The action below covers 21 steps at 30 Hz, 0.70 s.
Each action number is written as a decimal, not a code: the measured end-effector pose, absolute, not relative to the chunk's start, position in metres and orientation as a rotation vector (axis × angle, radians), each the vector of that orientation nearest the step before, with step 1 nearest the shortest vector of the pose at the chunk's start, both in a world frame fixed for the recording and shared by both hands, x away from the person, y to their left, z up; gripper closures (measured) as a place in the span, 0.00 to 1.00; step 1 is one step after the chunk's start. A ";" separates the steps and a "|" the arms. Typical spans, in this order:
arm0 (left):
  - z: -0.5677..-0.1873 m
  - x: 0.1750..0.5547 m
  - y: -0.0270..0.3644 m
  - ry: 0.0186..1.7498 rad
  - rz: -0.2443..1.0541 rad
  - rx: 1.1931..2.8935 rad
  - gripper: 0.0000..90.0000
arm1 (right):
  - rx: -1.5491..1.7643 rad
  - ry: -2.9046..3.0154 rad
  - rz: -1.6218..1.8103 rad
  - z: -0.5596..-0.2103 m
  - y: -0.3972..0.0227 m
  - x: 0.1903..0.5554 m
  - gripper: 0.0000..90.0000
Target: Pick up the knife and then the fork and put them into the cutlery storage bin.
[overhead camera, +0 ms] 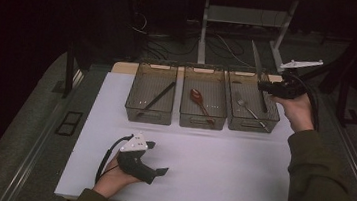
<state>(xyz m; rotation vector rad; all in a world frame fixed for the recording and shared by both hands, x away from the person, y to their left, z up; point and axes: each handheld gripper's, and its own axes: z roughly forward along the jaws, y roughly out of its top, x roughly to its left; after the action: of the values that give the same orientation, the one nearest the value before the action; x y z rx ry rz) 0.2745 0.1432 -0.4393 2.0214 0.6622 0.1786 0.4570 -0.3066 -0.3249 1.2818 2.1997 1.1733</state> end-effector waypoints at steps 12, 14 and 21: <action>-0.441 0.275 0.142 0.655 0.169 2.030 0.00 | 1.421 2.371 0.894 -0.373 -0.303 0.486 0.88; -0.441 0.275 0.142 0.653 0.168 2.032 0.00 | 1.433 2.386 0.844 -0.376 -0.301 0.487 0.88; -0.440 0.274 0.142 0.647 0.167 2.034 0.00 | 1.462 2.454 0.727 -0.388 -0.298 0.489 0.86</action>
<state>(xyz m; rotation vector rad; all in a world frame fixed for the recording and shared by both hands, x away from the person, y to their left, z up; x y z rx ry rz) 0.2742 0.1424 -0.4401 2.0342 0.6473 0.1667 0.4894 -0.2984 -0.3885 1.4623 2.4541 0.7273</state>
